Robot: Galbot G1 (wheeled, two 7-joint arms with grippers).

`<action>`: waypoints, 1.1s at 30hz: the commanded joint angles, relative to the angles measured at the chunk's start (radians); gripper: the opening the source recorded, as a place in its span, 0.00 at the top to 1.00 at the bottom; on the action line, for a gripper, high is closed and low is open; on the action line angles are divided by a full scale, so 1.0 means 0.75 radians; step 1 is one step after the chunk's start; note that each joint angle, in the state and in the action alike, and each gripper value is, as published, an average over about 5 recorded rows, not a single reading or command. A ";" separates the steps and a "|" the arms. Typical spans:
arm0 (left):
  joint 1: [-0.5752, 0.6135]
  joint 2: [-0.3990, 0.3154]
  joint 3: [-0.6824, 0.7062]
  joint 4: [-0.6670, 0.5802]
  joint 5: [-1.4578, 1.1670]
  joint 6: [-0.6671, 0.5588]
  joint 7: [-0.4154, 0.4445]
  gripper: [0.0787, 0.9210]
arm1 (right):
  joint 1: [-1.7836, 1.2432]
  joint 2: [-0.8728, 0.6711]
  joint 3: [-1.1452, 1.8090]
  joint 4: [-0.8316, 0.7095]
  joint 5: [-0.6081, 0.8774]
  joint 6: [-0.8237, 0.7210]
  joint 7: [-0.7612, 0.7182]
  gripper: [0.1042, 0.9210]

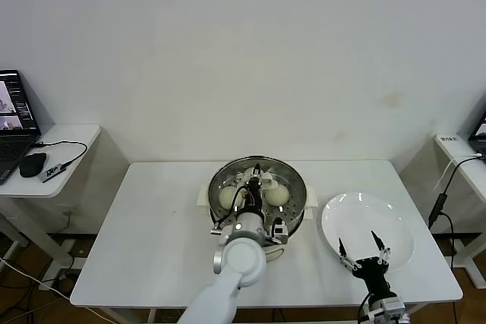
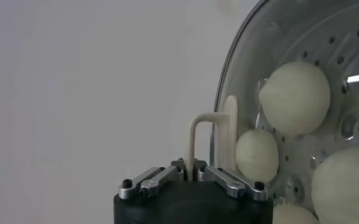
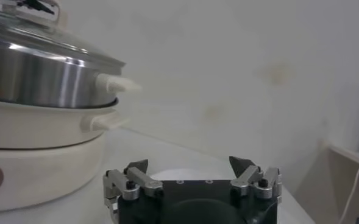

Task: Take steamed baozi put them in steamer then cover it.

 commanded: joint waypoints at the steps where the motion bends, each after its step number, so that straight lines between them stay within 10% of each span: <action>1: 0.007 0.010 -0.005 -0.029 0.006 -0.006 -0.020 0.77 | -0.001 -0.001 0.000 0.002 -0.002 0.000 -0.001 0.12; 22: 0.351 0.317 -0.036 -0.623 -0.253 -0.057 -0.100 0.12 | -0.022 -0.022 0.002 0.006 0.003 0.002 -0.002 0.12; 33: 0.889 0.424 -0.476 -0.796 -1.346 -0.416 -0.638 0.12 | -0.068 -0.099 0.005 0.028 0.103 -0.004 -0.017 0.12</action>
